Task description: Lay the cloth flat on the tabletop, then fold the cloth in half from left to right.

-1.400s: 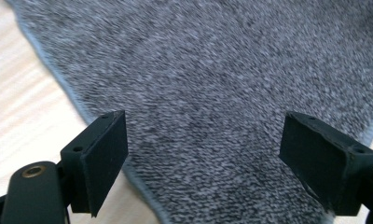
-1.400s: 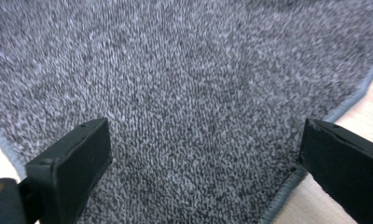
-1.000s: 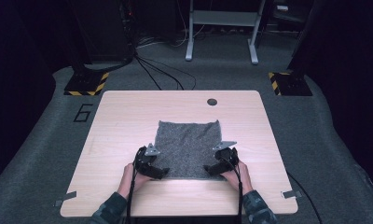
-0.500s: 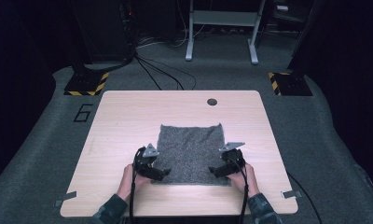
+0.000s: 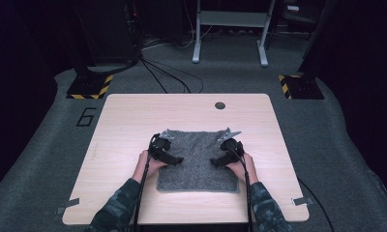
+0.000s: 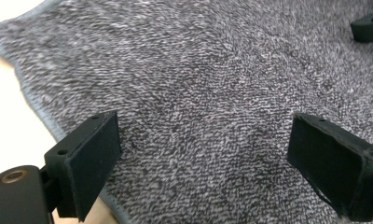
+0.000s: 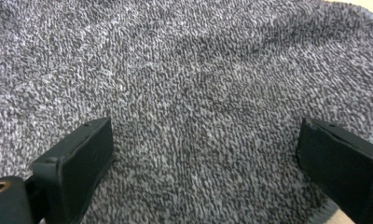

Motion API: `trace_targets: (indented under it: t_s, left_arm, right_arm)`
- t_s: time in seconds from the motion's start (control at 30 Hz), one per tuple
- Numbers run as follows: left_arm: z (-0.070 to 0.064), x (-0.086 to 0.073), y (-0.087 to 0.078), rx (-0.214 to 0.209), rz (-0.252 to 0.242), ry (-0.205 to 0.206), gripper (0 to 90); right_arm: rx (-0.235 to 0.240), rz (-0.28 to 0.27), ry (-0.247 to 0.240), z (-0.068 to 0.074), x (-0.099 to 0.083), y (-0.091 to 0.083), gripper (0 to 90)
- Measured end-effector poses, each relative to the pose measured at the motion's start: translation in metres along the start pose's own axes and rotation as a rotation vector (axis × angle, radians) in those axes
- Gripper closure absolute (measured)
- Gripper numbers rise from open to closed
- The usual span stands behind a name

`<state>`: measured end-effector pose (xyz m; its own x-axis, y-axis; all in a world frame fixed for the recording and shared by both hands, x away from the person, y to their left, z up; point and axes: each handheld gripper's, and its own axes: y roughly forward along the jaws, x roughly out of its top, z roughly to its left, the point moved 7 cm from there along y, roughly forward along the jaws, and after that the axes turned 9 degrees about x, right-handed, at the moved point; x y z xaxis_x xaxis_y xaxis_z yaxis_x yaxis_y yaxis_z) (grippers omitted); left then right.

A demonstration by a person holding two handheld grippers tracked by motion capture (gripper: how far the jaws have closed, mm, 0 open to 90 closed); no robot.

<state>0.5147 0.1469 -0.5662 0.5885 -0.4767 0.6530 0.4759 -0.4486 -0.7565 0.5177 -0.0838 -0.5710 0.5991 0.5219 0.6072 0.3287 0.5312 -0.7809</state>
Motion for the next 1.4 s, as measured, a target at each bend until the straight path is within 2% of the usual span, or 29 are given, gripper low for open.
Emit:
trace_targets:
  t_s: [0.07, 0.13, 0.23, 0.37, 0.53, 0.57, 0.6, 0.63, 0.7, 0.77, 0.8, 0.83, 0.87, 0.9, 0.97, 1.0, 1.13, 1.2, 1.23, 1.3, 1.4]
  left_arm:
    - [0.0, -0.002, -0.002, 0.009, -0.009, -0.011, 9.2]
    - [0.0, -0.003, -0.002, 0.017, -0.009, -0.006, 9.2]
    - [-0.004, -0.005, -0.002, 0.041, -0.005, -0.006, 8.8]
    - [-0.008, -0.005, -0.002, 0.026, -0.011, -0.013, 8.3]
    - [-0.004, 0.0, -0.01, 0.023, -0.05, -0.035, 5.6]
    - [0.001, 0.005, -0.018, 0.04, -0.092, -0.049, 5.7]
    - [0.001, 0.005, -0.018, 0.04, -0.092, -0.049, 5.8]
    - [0.007, 0.006, -0.024, 0.05, -0.094, -0.051, 5.4]
    - [0.014, 0.008, -0.028, 0.065, -0.101, -0.063, 5.2]
    - [0.018, 0.009, -0.029, 0.069, -0.105, -0.069, 5.2]
    - [0.022, 0.011, -0.031, 0.081, -0.118, -0.079, 5.2]
    - [0.028, 0.011, -0.033, 0.089, -0.114, -0.084, 5.4]
    - [0.031, 0.011, -0.034, 0.085, -0.116, -0.09, 5.4]
    - [0.031, 0.011, -0.034, 0.085, -0.116, -0.09, 5.5]
    - [0.036, 0.011, -0.034, 0.091, -0.121, -0.111, 5.5]
    - [0.038, 0.011, -0.034, 0.092, -0.124, -0.12, 5.6]
    - [0.048, 0.012, -0.032, 0.113, -0.115, -0.112, 7.8]
    - [0.05, 0.013, -0.03, 0.116, -0.113, -0.126, 7.7]
    - [0.052, 0.015, -0.029, 0.117, -0.113, -0.123, 7.6]
    - [0.058, 0.018, -0.027, 0.118, -0.126, -0.15, 7.7]
    - [0.064, 0.02, -0.022, 0.121, -0.118, -0.161, 7.9]
  right_arm:
    - [-0.013, 0.003, -0.002, -0.002, -0.002, -0.001, 3.9]
    - [-0.027, 0.003, -0.005, -0.005, -0.005, -0.004, 3.9]
    - [-0.028, 0.006, -0.001, -0.008, -0.008, -0.007, 3.6]
    - [-0.028, 0.009, -0.008, -0.011, -0.011, -0.009, 3.6]
    - [-0.02, 0.013, 0.003, -0.012, -0.013, -0.011, 2.9]
    - [0.002, -0.018, 0.02, -0.009, -0.011, -0.018, 3.3]
    - [0.002, -0.018, 0.02, -0.009, -0.011, -0.018, 3.3]
    - [0.004, -0.056, 0.011, -0.003, -0.007, -0.028, 3.3]
    - [0.002, -0.094, 0.012, 0.005, -0.002, -0.035, 3.4]
    - [0.021, -0.115, 0.0, 0.018, 0.003, -0.041, 3.5]
    - [0.021, -0.115, 0.0, 0.018, 0.003, -0.041, 3.5]
    - [0.023, -0.122, -0.041, 0.033, 0.007, -0.043, 3.7]
    - [0.03, -0.123, -0.044, 0.039, 0.008, -0.043, 3.8]
    - [0.03, -0.123, -0.044, 0.039, 0.008, -0.043, 3.8]
    - [0.043, -0.121, -0.077, 0.056, 0.012, -0.04, 4.6]
    - [0.069, -0.125, -0.089, 0.069, 0.014, -0.036, 4.6]
    - [0.105, -0.132, -0.11, 0.093, 0.018, -0.027, 4.6]
    - [0.125, -0.136, -0.127, 0.108, 0.02, -0.02, 4.7]
    - [0.135, -0.124, -0.136, 0.115, 0.02, -0.017, 4.7]
    - [0.135, -0.116, -0.173, 0.127, 0.021, -0.011, 4.8]
    - [0.159, -0.094, -0.196, 0.148, 0.021, -0.002, 5.7]
